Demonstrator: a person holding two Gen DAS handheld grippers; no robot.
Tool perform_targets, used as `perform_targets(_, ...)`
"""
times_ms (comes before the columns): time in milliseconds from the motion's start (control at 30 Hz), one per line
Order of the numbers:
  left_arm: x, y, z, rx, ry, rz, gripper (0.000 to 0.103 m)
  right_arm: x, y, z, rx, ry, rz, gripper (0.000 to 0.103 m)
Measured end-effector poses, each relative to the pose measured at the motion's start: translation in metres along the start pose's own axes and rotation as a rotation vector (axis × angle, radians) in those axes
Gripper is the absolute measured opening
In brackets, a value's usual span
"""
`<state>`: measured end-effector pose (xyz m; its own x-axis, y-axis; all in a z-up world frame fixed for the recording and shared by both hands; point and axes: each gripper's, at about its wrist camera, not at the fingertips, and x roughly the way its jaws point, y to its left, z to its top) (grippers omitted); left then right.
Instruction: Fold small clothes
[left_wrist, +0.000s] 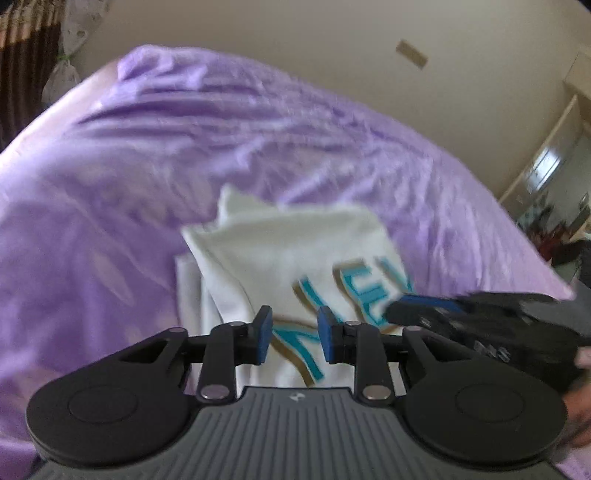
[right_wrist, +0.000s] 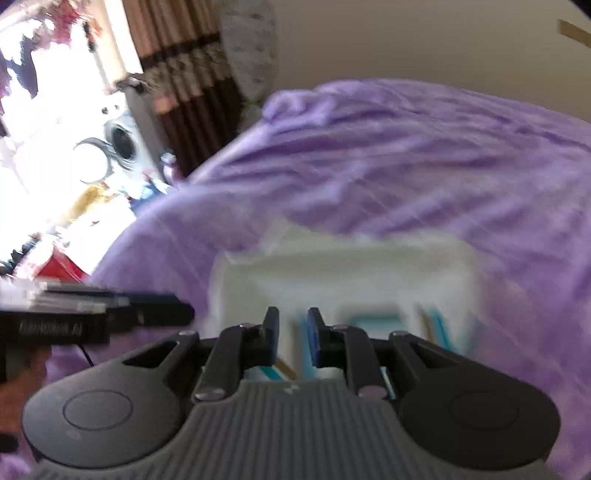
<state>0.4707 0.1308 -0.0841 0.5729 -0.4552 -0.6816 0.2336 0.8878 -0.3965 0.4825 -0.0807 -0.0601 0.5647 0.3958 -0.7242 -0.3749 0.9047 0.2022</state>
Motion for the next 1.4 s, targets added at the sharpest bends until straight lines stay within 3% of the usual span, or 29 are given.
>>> perform_targets(167, 0.03, 0.021, -0.023, -0.08, 0.045, 0.107, 0.006, -0.015, -0.031, -0.066, 0.006, 0.026, -0.113, 0.012)
perform_targets(267, 0.02, 0.034, -0.025, -0.119, 0.035, 0.127, 0.006, -0.026, -0.05, -0.09, 0.041, -0.002, -0.093, 0.012)
perform_targets(300, 0.011, 0.035, -0.024, -0.11, 0.017, 0.131, 0.007, -0.031, -0.055, -0.092, 0.062, -0.016, -0.081, 0.019)
perform_targets(333, 0.003, 0.035, -0.022, -0.115, -0.007, 0.135, 0.012, -0.037, -0.061, -0.093, 0.088, -0.032, -0.075, 0.042)
perform_targets(367, -0.005, 0.038, -0.021, -0.131, -0.038, 0.137, 0.029, -0.042, -0.065, -0.092, 0.108, -0.052, -0.076, 0.052)
perform_targets(400, -0.01, 0.04, -0.019, -0.147, -0.054, 0.128, 0.049, -0.047, -0.068, -0.093, 0.122, -0.076, -0.073, 0.057)
perform_targets(467, -0.01, 0.05, -0.015, -0.194, -0.056, 0.104, 0.06, -0.049, -0.079, -0.088, 0.17, -0.097, -0.051, 0.057)
perform_targets(667, 0.026, 0.08, -0.009, -0.381, 0.001, 0.0, 0.069, -0.018, -0.127, -0.087, 0.464, -0.033, 0.082, 0.058)
perform_targets(733, 0.035, 0.089, -0.008, -0.409, -0.004, 0.017, 0.069, -0.005, -0.14, -0.09, 0.536, -0.022, 0.133, 0.058)
perform_targets(800, 0.044, 0.101, -0.008, -0.45, -0.013, -0.012, 0.076, 0.005, -0.152, -0.092, 0.596, -0.024, 0.165, 0.058)
perform_targets(933, 0.061, 0.112, -0.006, -0.469, -0.013, -0.061, 0.076, 0.028, -0.171, -0.093, 0.703, -0.025, 0.255, 0.059)
perform_targets(1033, 0.074, 0.112, -0.003, -0.467, -0.021, -0.084, 0.067, 0.046, -0.18, -0.092, 0.741, -0.029, 0.311, 0.057)
perform_targets(1100, 0.079, 0.11, -0.001, -0.467, -0.03, -0.089, 0.045, 0.054, -0.182, -0.091, 0.753, -0.048, 0.334, 0.055)
perform_targets(1133, 0.079, 0.109, -0.001, -0.472, -0.03, -0.101, 0.036, 0.057, -0.184, -0.091, 0.767, -0.057, 0.347, 0.048)
perform_targets(1200, 0.077, 0.105, 0.001, -0.468, -0.04, -0.102, 0.026, 0.061, -0.189, -0.091, 0.788, -0.058, 0.363, 0.039)
perform_targets(1333, 0.057, 0.089, 0.007, -0.399, -0.073, -0.075, 0.02, 0.056, -0.184, -0.081, 0.732, -0.063, 0.347, 0.023)
perform_targets(1400, 0.042, 0.076, 0.012, -0.357, -0.09, -0.059, 0.019, 0.045, -0.176, -0.074, 0.68, -0.088, 0.345, 0.02)
